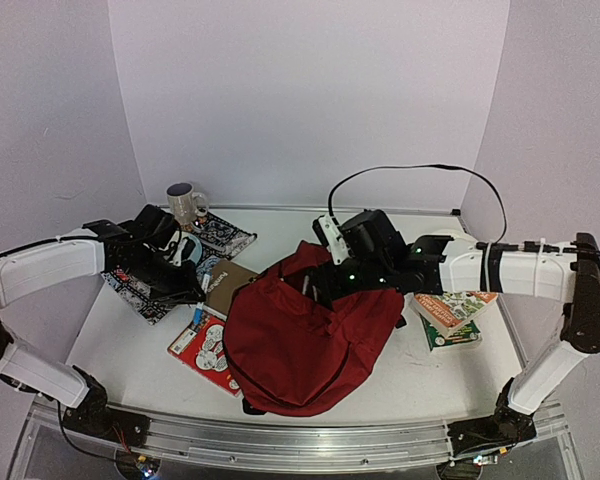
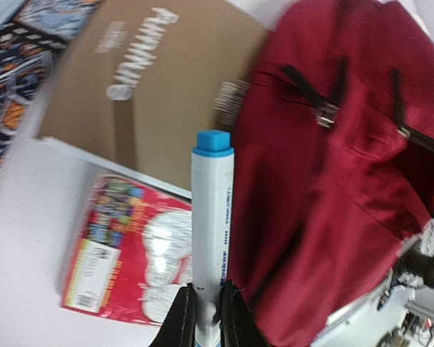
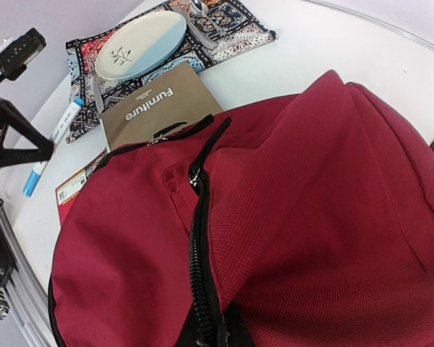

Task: Pack the student bag
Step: Grab the pen at the center of the board, then place the pen in the lower front pocket of the bag.

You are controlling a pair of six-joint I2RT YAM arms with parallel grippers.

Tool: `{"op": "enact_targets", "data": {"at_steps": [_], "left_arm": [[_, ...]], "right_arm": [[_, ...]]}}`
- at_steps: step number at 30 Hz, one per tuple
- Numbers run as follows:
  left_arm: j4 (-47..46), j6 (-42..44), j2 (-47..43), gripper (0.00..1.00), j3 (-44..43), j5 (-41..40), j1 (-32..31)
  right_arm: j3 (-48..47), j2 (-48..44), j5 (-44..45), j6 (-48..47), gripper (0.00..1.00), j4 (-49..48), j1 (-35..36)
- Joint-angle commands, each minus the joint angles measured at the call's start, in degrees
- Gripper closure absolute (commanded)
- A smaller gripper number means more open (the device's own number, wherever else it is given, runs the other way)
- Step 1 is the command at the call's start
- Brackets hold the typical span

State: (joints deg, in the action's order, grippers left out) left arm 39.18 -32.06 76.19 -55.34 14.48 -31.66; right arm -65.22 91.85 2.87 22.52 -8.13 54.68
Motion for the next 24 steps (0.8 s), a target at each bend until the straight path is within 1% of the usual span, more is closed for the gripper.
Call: {"op": "enact_targets", "data": {"at_steps": [1,6,13,18,21,24], "left_arm": [[-6.53,-3.44,-1.37,1.00,-2.55,8.63,-3.84],[-12.19,-4.84,2.15,1.00,-3.21,13.25,-8.24],[-17.05,-5.01,12.30,1.00,-9.49,14.23,-15.85],[-21.71,-6.34,18.20,1.00,-13.68,14.21,-17.11],[-25.73,-8.55,20.71,1.00,-14.84,14.21,-17.12],[-28.65,-11.00,23.78,1.00,-15.89,13.04,-17.12]], "right_arm": [[-3.02,-0.97,-0.26,-0.44,1.00,-1.59,0.42],[-3.08,-1.13,-0.53,-0.87,1.00,-1.91,0.36],[-3.24,-1.83,-1.12,-1.18,1.00,-2.82,0.36],[-3.06,-1.94,-2.28,-1.55,1.00,-3.15,0.43],[-2.47,-2.15,-2.41,-1.44,1.00,-3.50,0.35],[-1.98,-2.37,-4.50,-1.43,1.00,-4.02,0.36]]}}
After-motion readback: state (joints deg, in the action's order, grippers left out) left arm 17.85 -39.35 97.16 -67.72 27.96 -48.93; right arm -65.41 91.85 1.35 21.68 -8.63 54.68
